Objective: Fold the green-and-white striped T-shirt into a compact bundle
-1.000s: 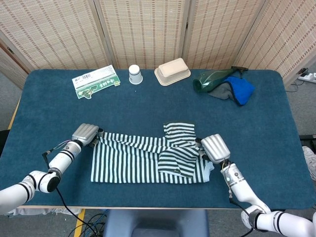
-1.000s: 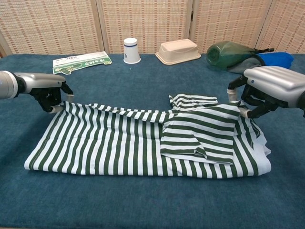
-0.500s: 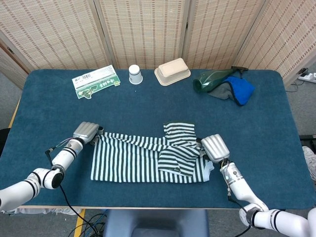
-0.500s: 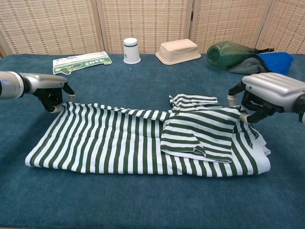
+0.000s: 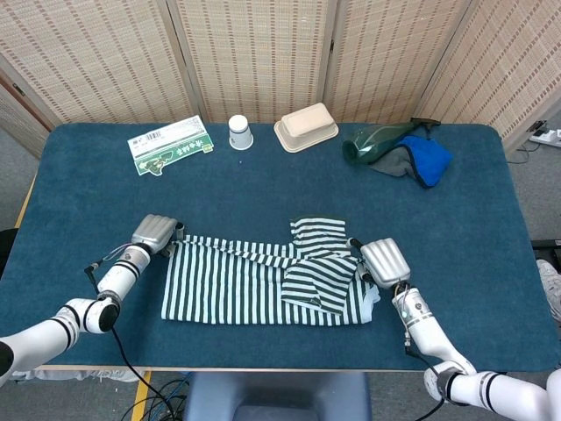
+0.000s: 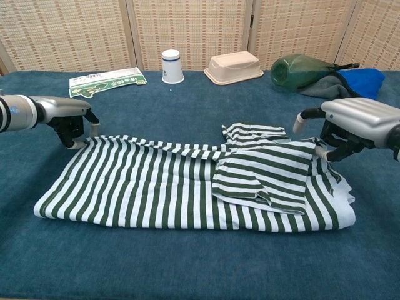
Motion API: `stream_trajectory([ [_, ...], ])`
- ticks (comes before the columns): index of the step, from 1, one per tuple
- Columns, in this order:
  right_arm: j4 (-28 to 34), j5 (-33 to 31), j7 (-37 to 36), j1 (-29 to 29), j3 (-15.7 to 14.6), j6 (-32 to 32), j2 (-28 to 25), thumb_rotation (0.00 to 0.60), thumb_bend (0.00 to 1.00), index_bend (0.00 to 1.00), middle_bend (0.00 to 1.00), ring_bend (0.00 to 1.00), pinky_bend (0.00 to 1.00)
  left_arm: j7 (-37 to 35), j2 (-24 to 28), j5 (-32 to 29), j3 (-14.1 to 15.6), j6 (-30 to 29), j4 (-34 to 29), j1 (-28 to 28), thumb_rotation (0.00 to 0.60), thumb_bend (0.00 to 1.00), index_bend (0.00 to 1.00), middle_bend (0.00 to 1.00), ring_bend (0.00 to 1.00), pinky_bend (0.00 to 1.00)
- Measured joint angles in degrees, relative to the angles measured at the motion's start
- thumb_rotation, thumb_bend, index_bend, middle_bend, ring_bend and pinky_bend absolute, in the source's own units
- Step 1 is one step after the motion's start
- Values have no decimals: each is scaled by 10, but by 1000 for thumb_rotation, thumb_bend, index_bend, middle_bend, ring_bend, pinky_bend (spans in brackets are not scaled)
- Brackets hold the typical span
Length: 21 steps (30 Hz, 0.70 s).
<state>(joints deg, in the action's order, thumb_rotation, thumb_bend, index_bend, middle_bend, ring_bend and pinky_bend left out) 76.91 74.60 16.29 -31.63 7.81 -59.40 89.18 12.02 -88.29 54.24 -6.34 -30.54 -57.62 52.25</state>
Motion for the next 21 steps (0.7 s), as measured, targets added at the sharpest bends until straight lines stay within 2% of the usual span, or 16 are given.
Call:
stream_trajectory([
  [3, 3, -12, 7, -1, 3, 3, -2, 600, 306, 73, 907, 1000, 1000, 6, -1, -6, -2, -15, -1, -1, 600, 343, 0, 881, 803, 973],
  [9, 9, -30, 18, -2, 9, 5, -6, 600, 288, 8, 902, 1000, 1000, 16, -3, -12, -9, -57, -6, -9, 600, 281, 0, 867, 796, 973],
  [16, 27, -38, 5, 1, 18, -4, -20, 600, 285, 0, 901, 1000, 1000, 24, -6, -25, -23, -88, -11, -19, 600, 263, 0, 864, 794, 973],
  [21, 42, -37, -5, 4, 25, -15, -44, 600, 285, 0, 901, 1000, 1000, 17, 8, -26, -30, -115, -43, -35, 600, 263, 0, 864, 794, 973],
])
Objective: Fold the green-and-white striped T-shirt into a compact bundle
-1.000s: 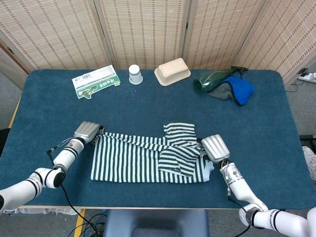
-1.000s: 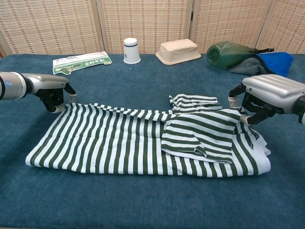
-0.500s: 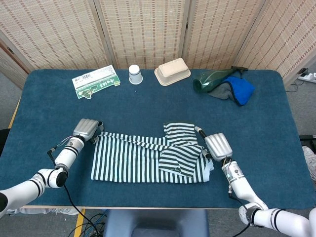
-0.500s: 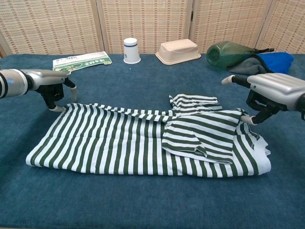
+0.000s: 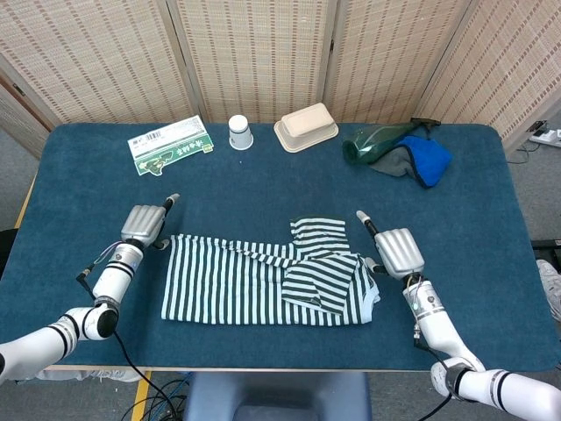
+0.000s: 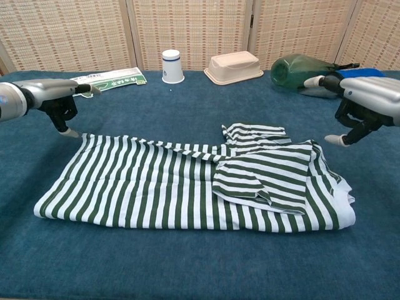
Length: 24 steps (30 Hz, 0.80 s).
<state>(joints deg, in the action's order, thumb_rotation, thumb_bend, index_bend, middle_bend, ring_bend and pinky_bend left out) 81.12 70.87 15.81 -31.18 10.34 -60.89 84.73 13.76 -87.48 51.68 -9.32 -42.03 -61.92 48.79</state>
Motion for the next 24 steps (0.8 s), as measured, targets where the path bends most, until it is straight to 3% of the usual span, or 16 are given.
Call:
stream_trajectory([
  [5, 9, -4, -16, 2, 9, -7, -16, 600, 285, 5, 901, 1000, 1000, -7, 27, 5, -5, -33, -51, -21, 600, 263, 0, 864, 794, 973],
  [9, 30, 25, -30, 7, 0, -17, -29, 600, 285, 145, 902, 1000, 1000, -13, 52, 10, -8, -56, -92, -38, 600, 263, 0, 861, 793, 973],
  [16, 73, 118, -54, 19, -62, -23, -60, 600, 286, 354, 909, 1000, 1000, -20, 95, 28, -6, -97, -162, -69, 600, 263, 0, 858, 788, 973],
  [20, 78, 163, -67, 22, -99, -19, -63, 600, 285, 398, 914, 1000, 1000, -24, 114, 44, -1, -120, -199, -89, 600, 264, 0, 857, 785, 971],
  [24, 67, 180, -71, 22, -118, -7, -50, 600, 285, 420, 916, 1000, 1000, -27, 126, 56, 5, -131, -223, -103, 600, 263, 0, 854, 783, 970],
])
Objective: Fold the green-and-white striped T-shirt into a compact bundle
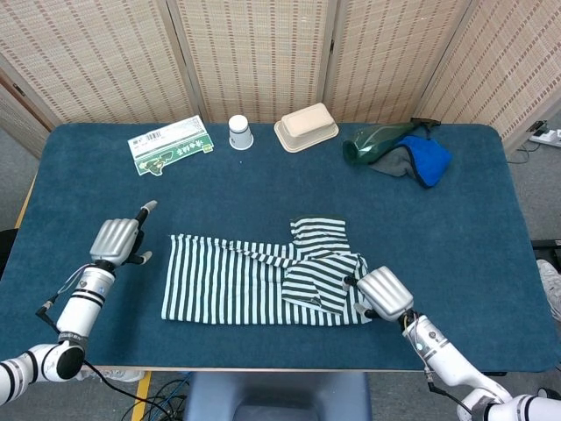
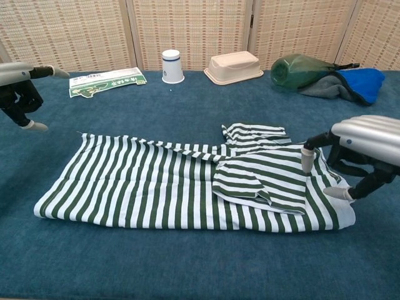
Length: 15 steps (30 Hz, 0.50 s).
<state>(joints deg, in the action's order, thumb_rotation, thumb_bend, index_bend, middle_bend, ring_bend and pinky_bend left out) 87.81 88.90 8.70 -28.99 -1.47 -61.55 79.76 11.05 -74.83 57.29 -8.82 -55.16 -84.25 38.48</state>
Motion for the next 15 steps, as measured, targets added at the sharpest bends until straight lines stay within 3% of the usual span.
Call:
stream_trajectory([
  [15, -29, 5, 28, -6, -13, 28, 49, 600, 275, 440, 918, 1000, 1000, -8, 5, 9, 6, 1, -3, -18, 600, 263, 0, 853, 782, 970],
])
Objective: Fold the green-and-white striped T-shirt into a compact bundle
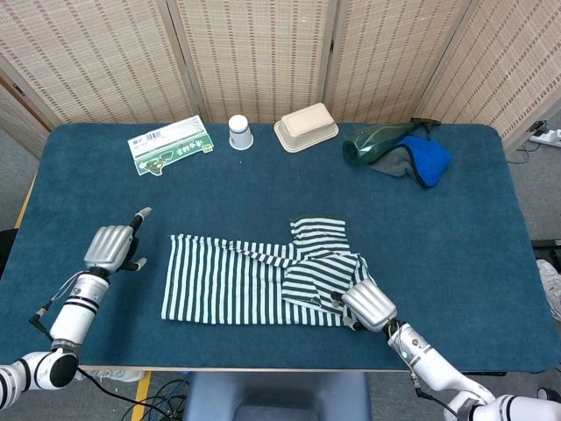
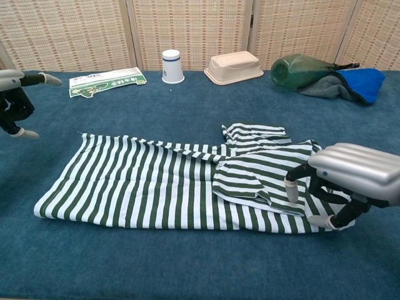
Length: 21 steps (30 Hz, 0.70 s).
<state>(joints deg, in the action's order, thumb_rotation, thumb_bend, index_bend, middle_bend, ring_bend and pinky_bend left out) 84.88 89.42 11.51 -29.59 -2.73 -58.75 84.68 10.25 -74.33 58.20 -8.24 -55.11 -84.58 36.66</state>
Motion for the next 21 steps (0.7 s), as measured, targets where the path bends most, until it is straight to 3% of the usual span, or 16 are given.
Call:
stream_trajectory([
  [9, -10, -18, 16, -3, 5, 15, 10, 600, 290, 442, 919, 1000, 1000, -6, -1, 1, -2, 8, 4, -3, 600, 264, 0, 853, 782, 970],
  [21, -22, -28, 23, -7, 10, 21, 23, 600, 409, 505, 925, 1000, 1000, -14, 1, 4, -4, 10, 8, -10, 600, 263, 0, 853, 782, 970],
])
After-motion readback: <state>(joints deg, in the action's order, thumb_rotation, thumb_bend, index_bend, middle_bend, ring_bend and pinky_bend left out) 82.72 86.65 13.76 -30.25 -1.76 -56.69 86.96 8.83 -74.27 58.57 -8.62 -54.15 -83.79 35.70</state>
